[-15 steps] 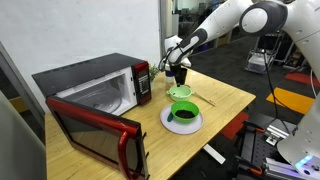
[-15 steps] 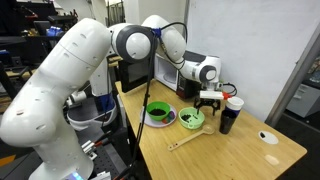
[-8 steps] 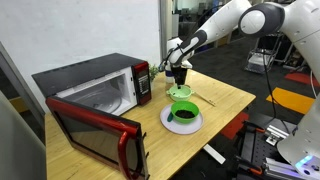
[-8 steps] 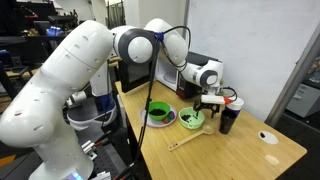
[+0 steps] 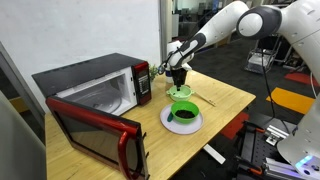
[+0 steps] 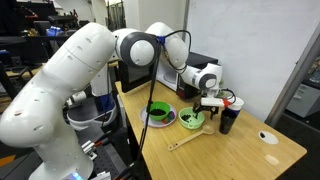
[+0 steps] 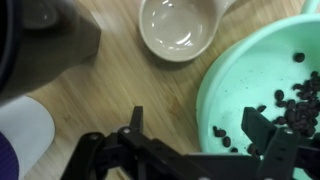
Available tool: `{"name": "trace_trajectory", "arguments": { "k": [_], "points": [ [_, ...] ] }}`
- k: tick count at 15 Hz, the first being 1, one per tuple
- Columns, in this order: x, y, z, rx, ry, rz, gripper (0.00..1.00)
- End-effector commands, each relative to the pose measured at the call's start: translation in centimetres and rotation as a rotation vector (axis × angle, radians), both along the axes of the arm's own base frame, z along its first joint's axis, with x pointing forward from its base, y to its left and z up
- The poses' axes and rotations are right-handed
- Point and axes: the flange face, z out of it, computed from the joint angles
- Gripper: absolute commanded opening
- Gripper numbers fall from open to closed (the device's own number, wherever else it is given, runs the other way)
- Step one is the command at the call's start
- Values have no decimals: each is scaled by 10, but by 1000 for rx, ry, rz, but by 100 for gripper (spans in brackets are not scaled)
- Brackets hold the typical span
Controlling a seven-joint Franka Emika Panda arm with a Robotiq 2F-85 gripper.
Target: Place the light green bowl inside the microwave
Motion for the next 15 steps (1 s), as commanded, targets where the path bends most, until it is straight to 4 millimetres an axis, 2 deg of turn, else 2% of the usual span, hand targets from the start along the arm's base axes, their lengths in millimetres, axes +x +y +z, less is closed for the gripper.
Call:
{"name": "trace_trajectory", "arguments": {
  "k": [1,2,12,15],
  "points": [
    [1,-3,-2,34,-31,21,75],
    [2,-3,-2,33,-35,24,74],
    [3,-3,0,42,-49,50,2],
    [1,-3,2,48,-50,55,0]
  ]
}}
